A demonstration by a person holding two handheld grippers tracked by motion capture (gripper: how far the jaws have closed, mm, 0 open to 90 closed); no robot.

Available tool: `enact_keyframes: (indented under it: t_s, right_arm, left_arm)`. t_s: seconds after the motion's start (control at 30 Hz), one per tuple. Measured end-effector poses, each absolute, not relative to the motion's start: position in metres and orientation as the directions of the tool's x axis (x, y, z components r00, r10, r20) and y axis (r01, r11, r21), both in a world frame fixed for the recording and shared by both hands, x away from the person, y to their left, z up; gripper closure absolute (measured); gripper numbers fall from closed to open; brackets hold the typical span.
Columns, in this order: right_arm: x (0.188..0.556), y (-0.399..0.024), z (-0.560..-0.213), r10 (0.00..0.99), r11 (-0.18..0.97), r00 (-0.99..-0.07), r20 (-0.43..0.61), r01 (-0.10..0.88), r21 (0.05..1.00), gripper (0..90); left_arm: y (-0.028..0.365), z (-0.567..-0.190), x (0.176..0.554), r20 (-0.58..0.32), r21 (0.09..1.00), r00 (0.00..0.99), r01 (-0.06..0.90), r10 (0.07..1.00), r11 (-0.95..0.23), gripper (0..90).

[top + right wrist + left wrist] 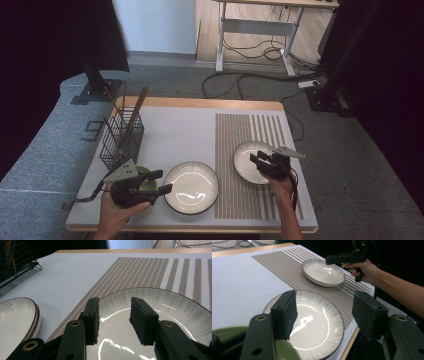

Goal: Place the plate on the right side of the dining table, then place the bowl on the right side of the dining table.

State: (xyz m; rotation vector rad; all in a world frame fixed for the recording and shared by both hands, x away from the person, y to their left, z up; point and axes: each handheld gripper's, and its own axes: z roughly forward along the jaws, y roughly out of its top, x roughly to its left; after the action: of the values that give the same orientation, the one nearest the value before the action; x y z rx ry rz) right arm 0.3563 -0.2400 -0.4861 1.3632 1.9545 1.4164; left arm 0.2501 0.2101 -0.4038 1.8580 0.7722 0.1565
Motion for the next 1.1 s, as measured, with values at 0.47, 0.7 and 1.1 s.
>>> enact_keyframes:
  t_s: [0.47, 0.7, 1.1]
  right_arm:
    - [0.357, -0.236, -0.486, 0.852, 0.039, -0.474, 0.222, 0.480, 0.876, 58.1]
    - [0.357, -0.236, -0.486, 0.854, 0.038, -0.471, 0.222, 0.482, 0.875, 57.9]
    - [0.358, -0.238, -0.487, 0.858, 0.034, -0.461, 0.225, 0.489, 0.872, 57.3]
  left_arm:
    - [0.229, -0.402, 0.252, -0.239, 0.875, 0.755, 0.440, 0.611, -0.202, 36.8]
    - [0.240, -0.400, 0.252, -0.245, 0.880, 0.740, 0.441, 0.626, -0.178, 36.8]
    - [0.257, -0.401, 0.253, -0.249, 0.884, 0.710, 0.445, 0.658, -0.145, 36.4]
